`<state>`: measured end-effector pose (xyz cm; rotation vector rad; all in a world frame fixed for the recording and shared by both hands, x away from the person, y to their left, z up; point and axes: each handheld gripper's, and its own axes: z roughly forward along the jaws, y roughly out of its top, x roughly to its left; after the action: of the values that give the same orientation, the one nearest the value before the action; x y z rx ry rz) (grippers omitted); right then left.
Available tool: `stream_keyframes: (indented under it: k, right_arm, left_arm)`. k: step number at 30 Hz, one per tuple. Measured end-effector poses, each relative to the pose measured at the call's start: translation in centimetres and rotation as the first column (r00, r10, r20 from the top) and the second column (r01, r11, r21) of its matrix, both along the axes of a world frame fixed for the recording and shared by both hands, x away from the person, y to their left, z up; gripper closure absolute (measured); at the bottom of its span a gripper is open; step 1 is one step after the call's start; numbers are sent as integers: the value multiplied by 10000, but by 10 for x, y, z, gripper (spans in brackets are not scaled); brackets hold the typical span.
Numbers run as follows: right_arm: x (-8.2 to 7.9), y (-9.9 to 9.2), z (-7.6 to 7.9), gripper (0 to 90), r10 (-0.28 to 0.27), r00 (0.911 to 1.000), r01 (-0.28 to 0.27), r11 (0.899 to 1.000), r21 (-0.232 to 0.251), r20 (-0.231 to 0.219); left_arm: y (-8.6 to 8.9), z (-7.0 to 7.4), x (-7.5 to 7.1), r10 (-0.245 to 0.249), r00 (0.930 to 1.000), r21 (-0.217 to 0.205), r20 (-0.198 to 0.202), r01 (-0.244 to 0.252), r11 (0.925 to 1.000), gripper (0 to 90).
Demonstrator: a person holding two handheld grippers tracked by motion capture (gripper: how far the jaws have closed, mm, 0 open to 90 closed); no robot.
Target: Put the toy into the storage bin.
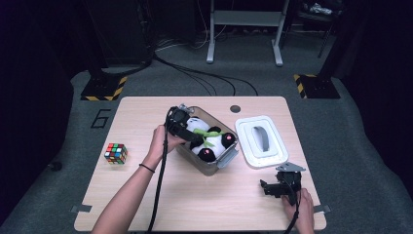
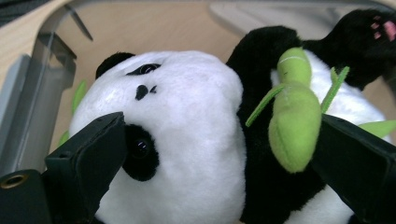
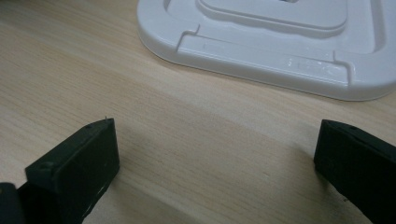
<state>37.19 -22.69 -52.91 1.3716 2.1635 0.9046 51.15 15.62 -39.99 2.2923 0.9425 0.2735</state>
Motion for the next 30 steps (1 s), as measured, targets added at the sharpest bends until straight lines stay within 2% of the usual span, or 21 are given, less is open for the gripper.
stream_keyframes:
  k: [2,6,10,17,19,23,24,26,28,30]
  right_arm:
    - [0,0,0,0,-1,10000,1,10000,0,2]
    - [0,0,0,0,0,10000,0,10000,0,0]
    - [0,0,0,0,0,10000,0,10000,2,2]
    - [0,0,0,0,3,10000,-3,10000,-1,0]
    - [0,0,0,0,1,10000,-1,10000,-1,1]
    - [0,0,0,0,-1,10000,1,10000,-1,3]
    - [0,0,0,0,0,10000,0,10000,-2,2]
    - [0,0,0,0,0,10000,0,10000,-1,2]
    - [0,0,0,0,1,10000,-1,10000,0,2]
    - [0,0,0,0,0,10000,0,10000,0,2]
  left_arm:
    - [-3,-3,1,18,10000,278,-7,-18,9996,61]
    - [-2,-3,2,61,10000,239,-42,-60,9997,47]
    - [1,4,-3,340,9994,-133,46,-340,9993,20]
    - [-3,21,-26,-339,9989,-795,321,364,9962,0]
    - [-8,23,-32,-672,9974,-724,273,690,9950,0]
    - [-20,17,-41,-1091,9939,-185,164,1094,9938,0]
    - [-22,14,-42,-1126,9934,-30,196,1127,9936,0]
    - [-24,12,-43,-1091,9936,-12,308,1092,9940,0]
    - [-26,10,-44,-984,9940,326,476,969,9948,0]
    - [-28,6,-43,-929,9947,722,439,895,9934,1]
